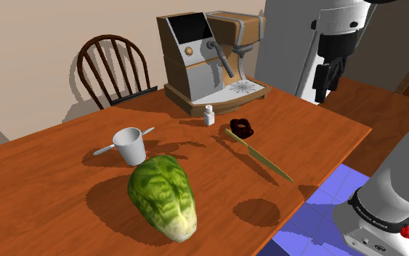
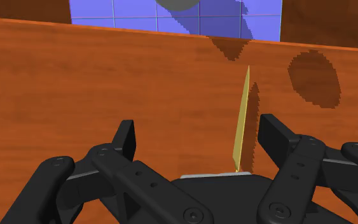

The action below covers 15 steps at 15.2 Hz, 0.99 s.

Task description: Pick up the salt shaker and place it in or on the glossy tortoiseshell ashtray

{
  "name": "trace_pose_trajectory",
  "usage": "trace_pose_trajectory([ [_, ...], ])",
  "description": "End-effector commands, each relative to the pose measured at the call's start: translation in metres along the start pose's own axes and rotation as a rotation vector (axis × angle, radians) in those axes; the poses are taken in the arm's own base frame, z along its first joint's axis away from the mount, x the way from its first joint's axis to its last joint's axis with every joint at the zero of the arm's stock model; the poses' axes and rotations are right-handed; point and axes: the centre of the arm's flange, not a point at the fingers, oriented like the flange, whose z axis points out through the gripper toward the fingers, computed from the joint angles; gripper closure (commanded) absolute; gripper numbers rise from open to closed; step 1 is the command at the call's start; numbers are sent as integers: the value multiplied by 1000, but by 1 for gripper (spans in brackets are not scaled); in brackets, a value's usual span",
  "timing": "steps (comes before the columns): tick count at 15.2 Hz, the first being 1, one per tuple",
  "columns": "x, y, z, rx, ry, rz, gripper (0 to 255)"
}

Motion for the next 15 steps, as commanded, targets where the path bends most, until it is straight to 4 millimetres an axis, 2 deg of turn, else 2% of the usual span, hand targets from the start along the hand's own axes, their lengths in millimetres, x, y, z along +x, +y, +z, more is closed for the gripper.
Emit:
trace_pose_trajectory([
  [1,0,0,0,0,0,0,0],
  [15,165,-38,38,5,75,38,0],
])
